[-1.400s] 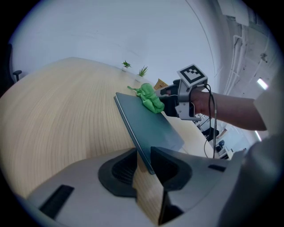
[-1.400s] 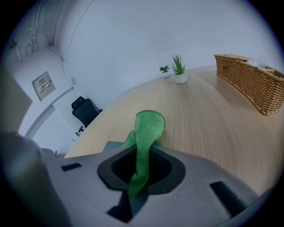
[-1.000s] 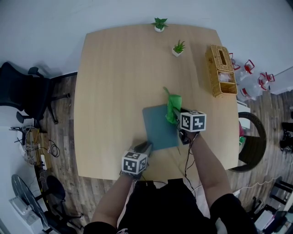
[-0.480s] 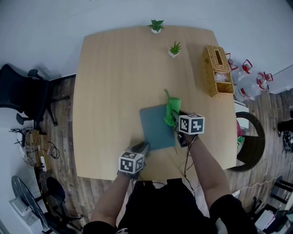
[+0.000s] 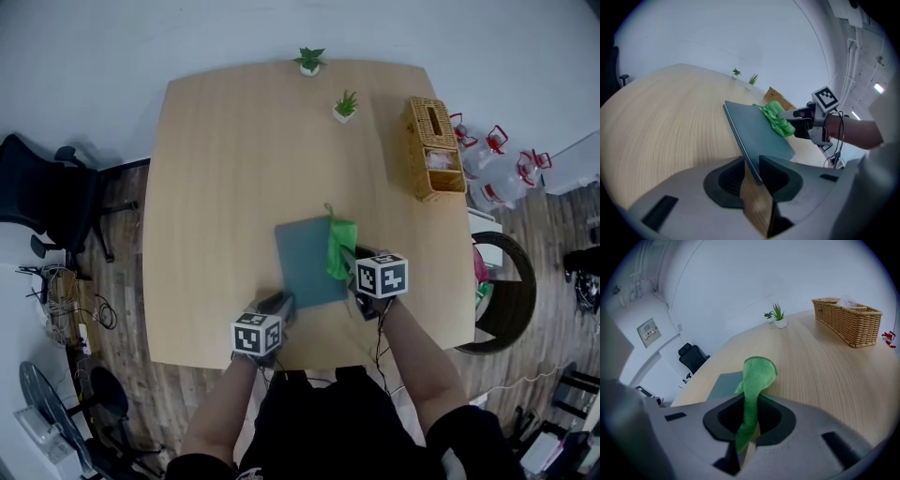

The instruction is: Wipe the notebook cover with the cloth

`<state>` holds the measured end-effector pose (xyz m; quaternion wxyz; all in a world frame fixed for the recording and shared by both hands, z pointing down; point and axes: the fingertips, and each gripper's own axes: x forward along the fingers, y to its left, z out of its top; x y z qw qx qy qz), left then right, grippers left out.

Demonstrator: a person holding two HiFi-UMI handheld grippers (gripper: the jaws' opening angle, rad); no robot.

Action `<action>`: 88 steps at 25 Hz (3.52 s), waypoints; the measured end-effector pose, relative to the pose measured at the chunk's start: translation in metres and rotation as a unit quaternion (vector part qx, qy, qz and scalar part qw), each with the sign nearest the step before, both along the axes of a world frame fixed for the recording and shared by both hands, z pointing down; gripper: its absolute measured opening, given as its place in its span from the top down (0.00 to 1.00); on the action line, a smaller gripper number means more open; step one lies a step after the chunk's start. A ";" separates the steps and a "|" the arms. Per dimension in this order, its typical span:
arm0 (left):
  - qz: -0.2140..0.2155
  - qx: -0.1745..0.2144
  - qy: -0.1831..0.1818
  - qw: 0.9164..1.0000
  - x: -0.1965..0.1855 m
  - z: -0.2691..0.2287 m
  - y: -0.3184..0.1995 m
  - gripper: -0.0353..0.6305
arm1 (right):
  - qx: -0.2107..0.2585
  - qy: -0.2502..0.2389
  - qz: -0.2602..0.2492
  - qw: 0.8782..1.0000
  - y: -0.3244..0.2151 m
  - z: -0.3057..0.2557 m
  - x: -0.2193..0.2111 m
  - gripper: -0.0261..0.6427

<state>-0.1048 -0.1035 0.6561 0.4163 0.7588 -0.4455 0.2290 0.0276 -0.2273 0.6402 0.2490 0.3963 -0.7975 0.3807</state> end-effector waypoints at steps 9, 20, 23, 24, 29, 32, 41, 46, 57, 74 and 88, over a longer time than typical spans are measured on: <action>-0.037 0.053 -0.009 0.998 0.010 -0.037 0.002 0.81 | 0.020 -0.018 -0.045 0.999 0.042 -0.023 0.007 0.88; -0.102 0.136 -0.020 0.985 0.039 -0.109 0.025 0.88 | 0.086 -0.060 -0.108 0.989 0.082 -0.089 0.030 0.88; -0.129 0.155 -0.025 0.979 0.044 -0.126 0.040 0.91 | 0.099 -0.072 -0.130 0.984 0.095 -0.104 0.034 0.88; -0.139 0.161 -0.025 0.977 0.046 -0.130 0.045 0.91 | 0.102 -0.075 -0.139 0.982 0.100 -0.109 0.035 0.88; -0.179 0.181 -0.020 0.967 0.047 -0.148 0.074 0.92 | 0.117 -0.089 -0.177 0.973 0.122 -0.125 0.027 0.88; -0.198 0.192 -0.017 0.961 0.036 -0.156 0.095 0.92 | 0.119 -0.097 -0.192 0.969 0.138 -0.131 0.010 0.88; -0.195 0.193 -0.002 0.962 -0.012 -0.166 0.161 0.92 | 0.121 -0.098 -0.197 0.968 0.200 -0.140 -0.050 0.88; -0.155 0.198 -0.001 0.968 -0.036 -0.169 0.194 0.92 | 0.125 -0.092 -0.158 0.975 0.237 -0.142 -0.068 0.88; -0.069 0.210 0.035 0.975 -0.032 -0.171 0.247 0.93 | 0.149 -0.063 -0.057 0.985 0.319 -0.151 -0.040 0.88; -0.054 0.221 0.037 0.973 0.072 -0.188 0.268 0.93 | 0.184 -0.068 -0.062 0.979 0.350 -0.184 0.056 0.88; -0.107 0.227 -0.008 0.968 0.118 -0.202 0.281 0.93 | 0.193 -0.113 -0.130 0.966 0.340 -0.192 0.084 0.88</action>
